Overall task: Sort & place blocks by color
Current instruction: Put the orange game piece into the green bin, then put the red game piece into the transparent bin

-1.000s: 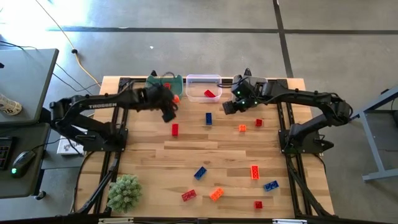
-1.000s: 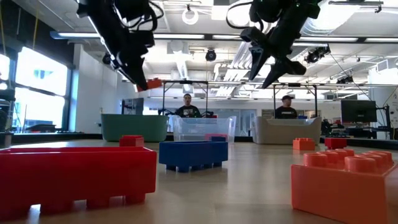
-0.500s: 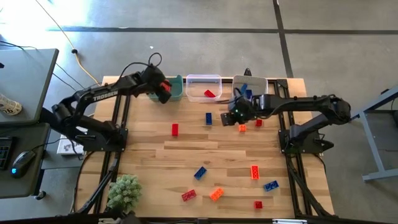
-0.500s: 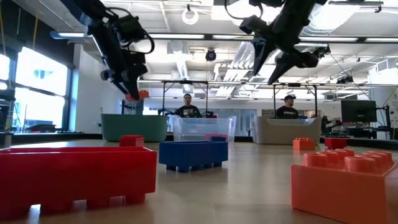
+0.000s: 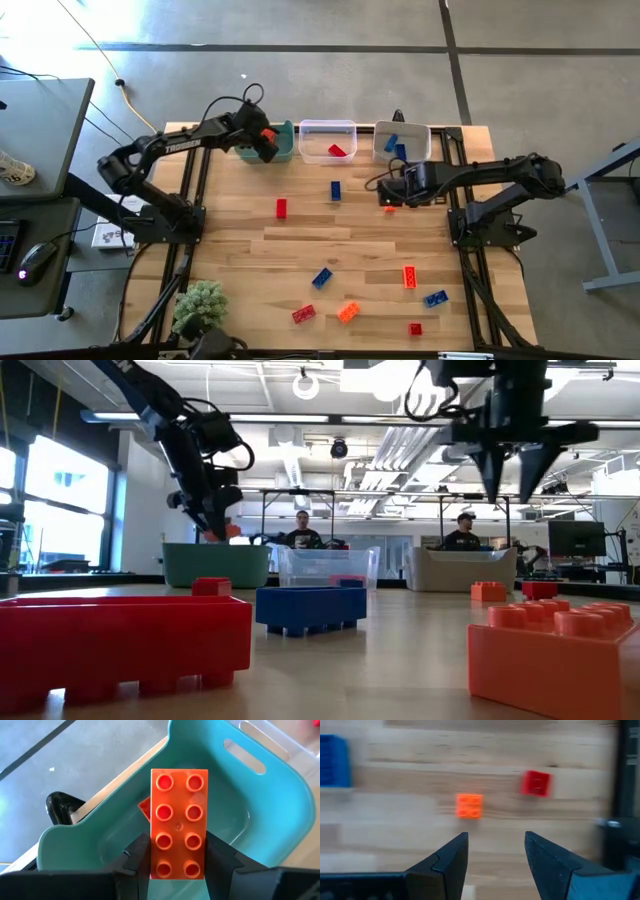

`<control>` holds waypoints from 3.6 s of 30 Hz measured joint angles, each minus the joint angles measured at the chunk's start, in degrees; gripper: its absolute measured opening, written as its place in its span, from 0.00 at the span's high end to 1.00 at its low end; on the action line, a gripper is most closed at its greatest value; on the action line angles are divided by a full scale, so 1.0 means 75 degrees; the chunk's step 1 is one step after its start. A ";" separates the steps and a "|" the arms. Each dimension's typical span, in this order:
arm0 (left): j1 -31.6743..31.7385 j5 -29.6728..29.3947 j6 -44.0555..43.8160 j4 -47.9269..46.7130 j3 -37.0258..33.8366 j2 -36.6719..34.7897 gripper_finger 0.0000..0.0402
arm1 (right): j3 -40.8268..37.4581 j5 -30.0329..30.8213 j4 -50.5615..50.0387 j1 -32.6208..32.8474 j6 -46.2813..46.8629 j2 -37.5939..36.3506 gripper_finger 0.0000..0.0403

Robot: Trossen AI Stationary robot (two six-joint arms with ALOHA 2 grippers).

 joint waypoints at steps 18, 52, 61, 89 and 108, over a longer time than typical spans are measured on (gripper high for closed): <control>0.0001 -0.0218 0.0844 0.0386 0.0003 0.0158 0.56 | 0.0000 0.0524 -0.0927 -0.0134 0.0537 0.0000 0.54; 0.0001 -0.0055 0.0778 0.0364 0.0006 -0.0962 0.55 | -0.1909 -0.0347 0.1216 -0.2011 -0.1263 -0.0003 0.47; -0.0072 0.0036 0.0778 0.0381 0.0006 -0.1421 0.55 | -0.2588 -0.0362 0.2026 -0.2450 -0.1258 -0.0003 0.47; -0.0078 0.0053 0.0778 0.0533 0.0006 -0.1532 0.55 | -0.3870 -0.0902 0.4203 -0.3071 -0.1485 -0.0009 0.69; -0.0075 0.0053 0.0761 0.0536 0.0006 -0.1526 0.55 | -0.2450 -0.0681 0.6049 -0.3251 -0.3364 0.0003 0.72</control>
